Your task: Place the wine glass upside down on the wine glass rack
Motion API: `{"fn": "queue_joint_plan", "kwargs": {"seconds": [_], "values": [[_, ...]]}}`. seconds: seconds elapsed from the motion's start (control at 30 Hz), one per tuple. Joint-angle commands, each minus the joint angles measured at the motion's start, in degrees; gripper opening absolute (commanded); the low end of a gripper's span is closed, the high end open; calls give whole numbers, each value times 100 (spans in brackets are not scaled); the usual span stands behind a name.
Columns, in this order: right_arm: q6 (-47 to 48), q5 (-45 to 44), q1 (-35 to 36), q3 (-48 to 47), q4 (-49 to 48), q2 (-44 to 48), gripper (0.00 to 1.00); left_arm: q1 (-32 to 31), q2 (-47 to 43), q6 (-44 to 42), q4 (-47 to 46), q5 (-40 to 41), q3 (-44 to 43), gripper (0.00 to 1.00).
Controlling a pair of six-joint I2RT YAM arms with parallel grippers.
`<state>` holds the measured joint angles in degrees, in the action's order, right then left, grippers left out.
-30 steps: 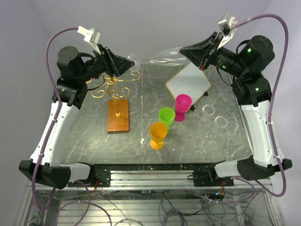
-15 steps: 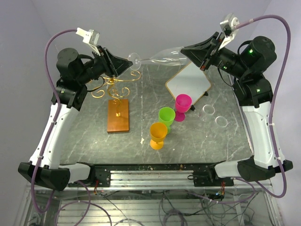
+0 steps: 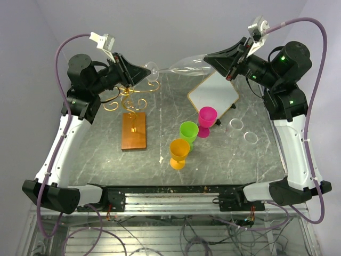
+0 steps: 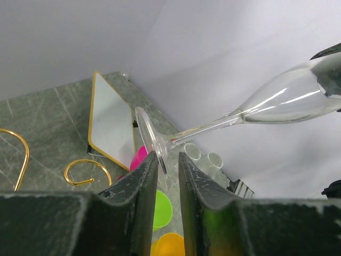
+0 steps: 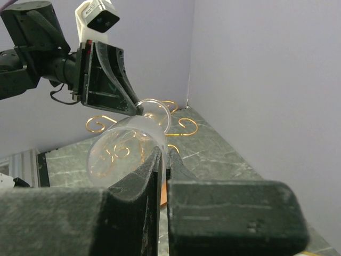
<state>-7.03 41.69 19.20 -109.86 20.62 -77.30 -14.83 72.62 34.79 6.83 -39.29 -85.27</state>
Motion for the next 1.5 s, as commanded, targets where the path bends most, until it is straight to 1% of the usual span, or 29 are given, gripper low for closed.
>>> {"fn": "queue_joint_plan", "kwargs": {"seconds": [0.0, 0.07, 0.1, 0.13, 0.17, 0.23, 0.3, 0.33, 0.37, 0.43, 0.47, 0.5, 0.53, 0.6, 0.7, 0.83, 0.9, 1.0, 1.1, 1.2, 1.27, 1.37, 1.47], "values": [[-84, 104, -3, 75, -291, 110, 0, -48, 33, 116, -259, -237, 37, 27], [-73, 113, -10, 110, -302, 117, 0, -49, 33, 85, -217, -222, 9, 18], [-63, 122, -10, 124, -304, 125, 0, -54, 25, 58, -185, -197, -9, 11], [-36, 132, -19, 158, -305, 135, 0, -54, 12, 29, -147, -173, -38, 7], [-2, 158, -26, 174, -305, 150, 1, -55, 1, 5, -100, -153, -72, 7], [126, 205, -51, 243, -256, 202, 12, -13, -38, 4, -18, -91, -166, 7], [302, 173, -90, 288, -117, 272, 34, 133, -112, 83, 21, -30, -248, 7], [391, 118, -114, 316, -52, 319, 43, 232, -142, 119, 109, 7, -299, 7], [488, 38, -125, 324, 37, 366, 50, 358, -175, 157, 167, 24, -353, 7], [692, -163, -167, 289, 233, 447, 59, 601, -246, 143, 347, 70, -462, 7], [773, -280, -193, 271, 326, 515, 65, 725, -280, 90, 449, 120, -547, 7], [854, -412, -214, 242, 420, 565, 73, 845, -324, 11, 548, 160, -610, 7], [919, -566, -241, 212, 496, 615, 77, 963, -376, -91, 656, 230, -692, 7], [1066, -848, -303, 172, 650, 725, 80, 1150, -490, -406, 931, 418, -878, 7], [1251, -1221, -380, 235, 805, 907, 82, 1357, -636, -1201, 1484, 1099, -1286, 7], [1588, -1716, -419, 514, 972, 1092, 83, 1395, -808, -2490, 2181, 2545, -1902, 7], [1880, -1985, -423, 701, 1077, 1136, 83, 1569, -870, -3155, 2433, 3328, -2179, 7], [2402, -2421, -421, 1004, 1310, 1125, 83, 1656, -891, -4033, 2663, 4312, -2489, 7], [2926, -2731, -425, 1495, 1398, 1165, 83, 1740, -953, -4859, 2633, 5248, -2547, 7], [3242, -3005, -424, 1866, 1488, 1165, 83, 1805, -876, -5469, 2580, 5832, -2620, 7], [3248, -3061, -421, 1992, 1594, 1145, 83, 1830, -752, -5966, 2601, 6121, -2708, 7], [3293, -2892, -424, 1992, 1762, 1111, 83, 1828, -508, -6597, 2739, 6281, -2817, 7], [3401, -2945, -434, 1869, 1956, 1032, 83, 1833, -280, -7131, 2934, 6289, -2841, 7]]}}
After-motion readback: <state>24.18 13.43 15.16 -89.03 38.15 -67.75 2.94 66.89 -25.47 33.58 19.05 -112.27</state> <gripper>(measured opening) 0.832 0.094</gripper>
